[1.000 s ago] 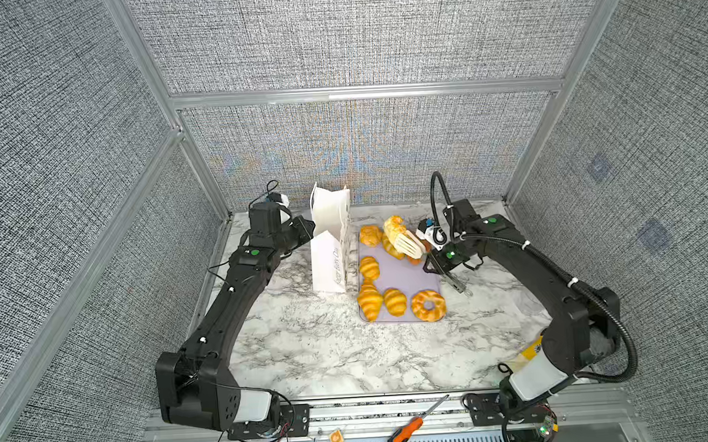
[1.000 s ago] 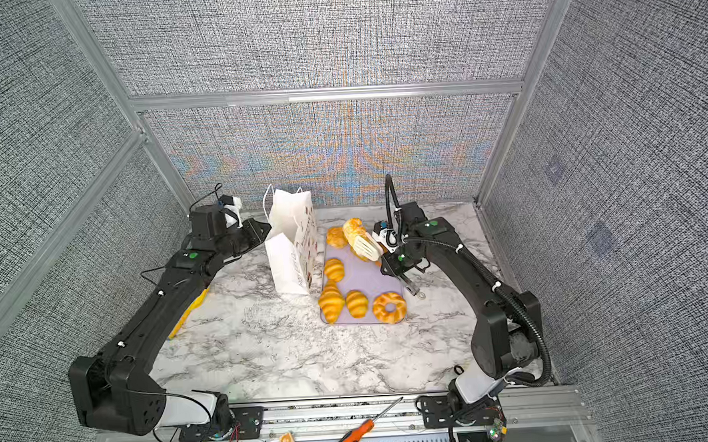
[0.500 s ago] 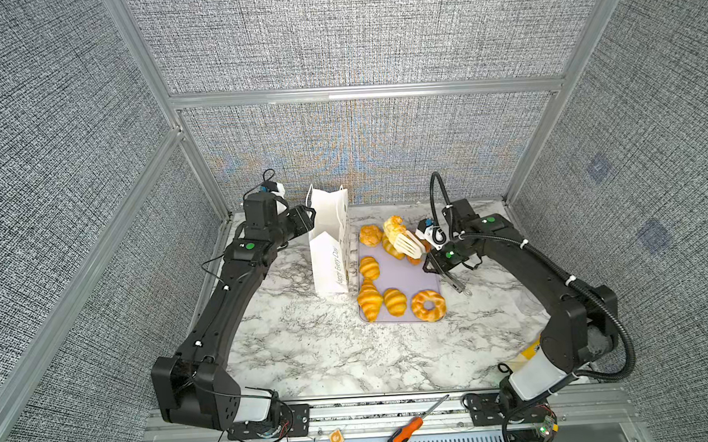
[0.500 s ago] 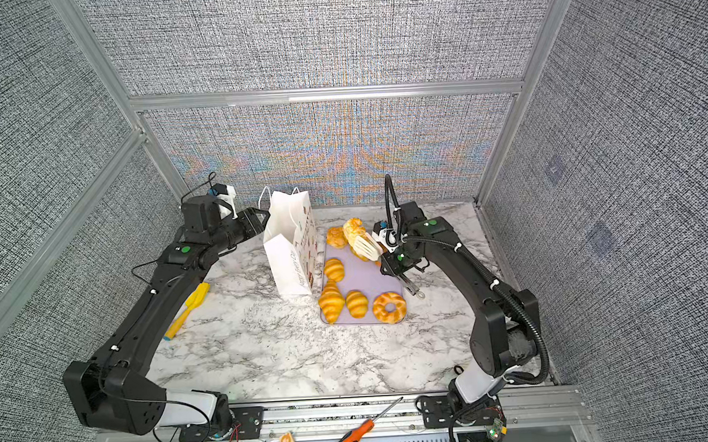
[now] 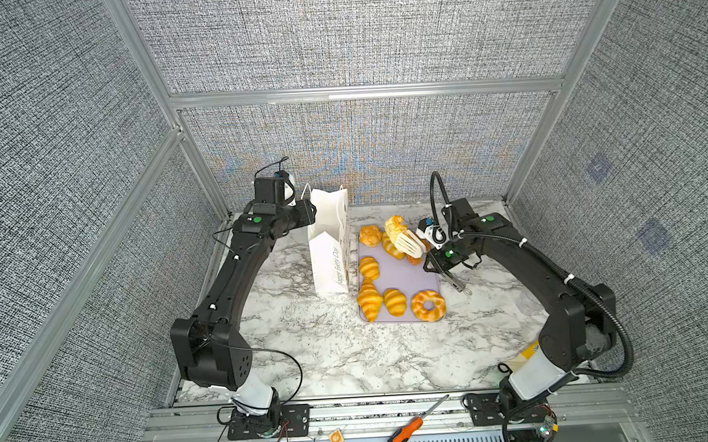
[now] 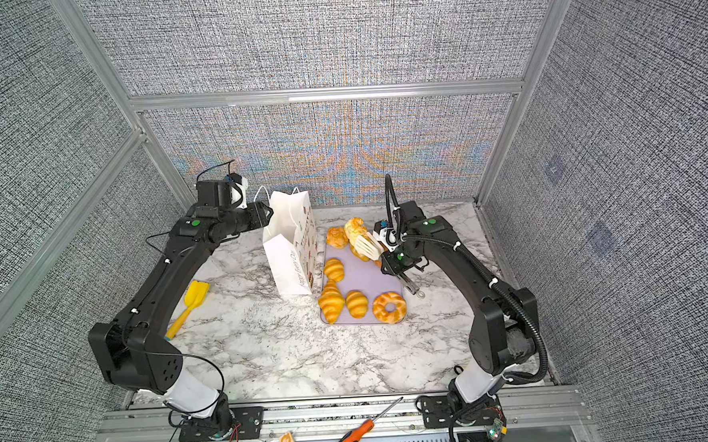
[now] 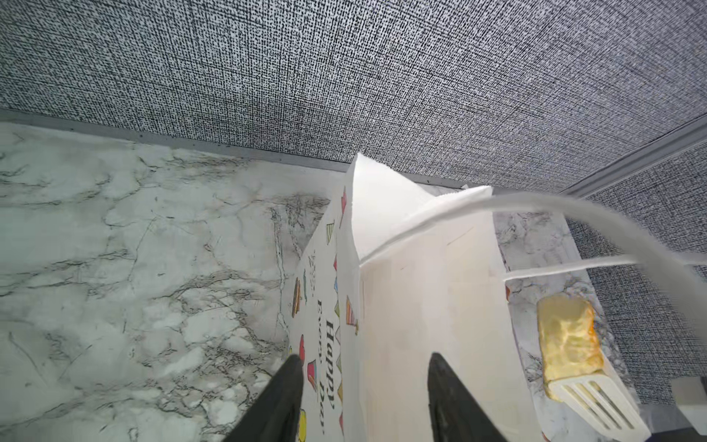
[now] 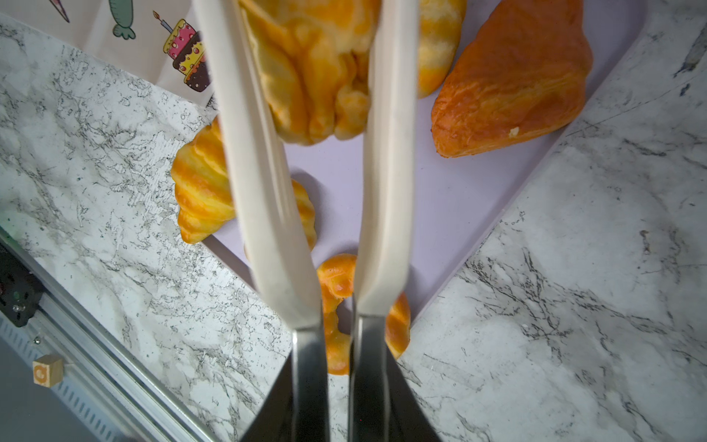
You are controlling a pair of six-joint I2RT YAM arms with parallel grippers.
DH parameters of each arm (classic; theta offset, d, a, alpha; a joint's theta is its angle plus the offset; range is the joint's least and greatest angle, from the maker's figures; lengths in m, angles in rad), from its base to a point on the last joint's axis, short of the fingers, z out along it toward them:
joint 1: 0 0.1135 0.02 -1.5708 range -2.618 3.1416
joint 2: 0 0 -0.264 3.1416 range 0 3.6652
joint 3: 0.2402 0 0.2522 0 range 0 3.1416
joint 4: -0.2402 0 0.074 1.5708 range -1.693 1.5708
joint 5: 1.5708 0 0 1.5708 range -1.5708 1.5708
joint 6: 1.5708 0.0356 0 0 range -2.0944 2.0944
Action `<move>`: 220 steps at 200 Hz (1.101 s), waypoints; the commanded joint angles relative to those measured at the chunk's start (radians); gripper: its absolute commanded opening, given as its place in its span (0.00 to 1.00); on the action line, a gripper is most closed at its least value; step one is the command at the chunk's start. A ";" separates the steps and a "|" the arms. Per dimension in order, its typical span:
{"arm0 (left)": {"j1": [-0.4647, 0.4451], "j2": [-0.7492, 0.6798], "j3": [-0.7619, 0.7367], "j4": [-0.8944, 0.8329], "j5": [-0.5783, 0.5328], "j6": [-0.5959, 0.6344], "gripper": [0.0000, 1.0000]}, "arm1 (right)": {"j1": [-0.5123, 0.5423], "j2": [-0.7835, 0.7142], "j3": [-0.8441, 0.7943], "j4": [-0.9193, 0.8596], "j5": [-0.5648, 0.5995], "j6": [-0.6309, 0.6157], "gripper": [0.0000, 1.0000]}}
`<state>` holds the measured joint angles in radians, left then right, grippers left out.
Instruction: Place the fake bread into the paper bag
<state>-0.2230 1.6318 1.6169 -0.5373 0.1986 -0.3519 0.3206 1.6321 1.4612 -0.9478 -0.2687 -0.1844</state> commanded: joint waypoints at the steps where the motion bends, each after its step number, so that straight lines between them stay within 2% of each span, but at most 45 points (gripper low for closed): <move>1: 0.000 0.020 0.037 -0.050 -0.031 0.048 0.53 | 0.003 0.001 0.014 -0.014 -0.003 0.006 0.28; 60: -0.001 -0.039 0.075 -0.068 -0.043 0.104 0.60 | 0.003 0.008 0.022 -0.020 0.002 0.011 0.28; 83: -0.001 -0.012 0.124 -0.112 -0.061 0.142 0.60 | 0.004 0.011 0.024 -0.023 0.007 0.014 0.28; 101: -0.002 0.012 0.151 -0.127 -0.034 0.150 0.59 | 0.005 0.009 0.023 -0.026 0.014 0.017 0.28; 121: -0.002 0.013 0.117 -0.092 -0.028 0.118 0.53 | 0.004 0.004 0.022 -0.028 0.017 0.018 0.28; 155: -0.001 -0.029 0.002 0.004 -0.001 0.072 0.49 | 0.003 -0.005 0.017 -0.035 0.032 0.016 0.28; 189: 0.001 -0.104 -0.114 0.093 0.002 0.034 0.32 | 0.004 -0.006 0.018 -0.037 0.035 0.017 0.28; 220: 0.001 -0.146 -0.141 0.063 -0.047 0.028 0.33 | 0.004 -0.005 0.017 -0.032 0.030 0.018 0.28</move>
<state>-0.2245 1.5143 1.4860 -0.4992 0.1856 -0.3019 0.3248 1.6325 1.4719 -0.9833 -0.2333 -0.1627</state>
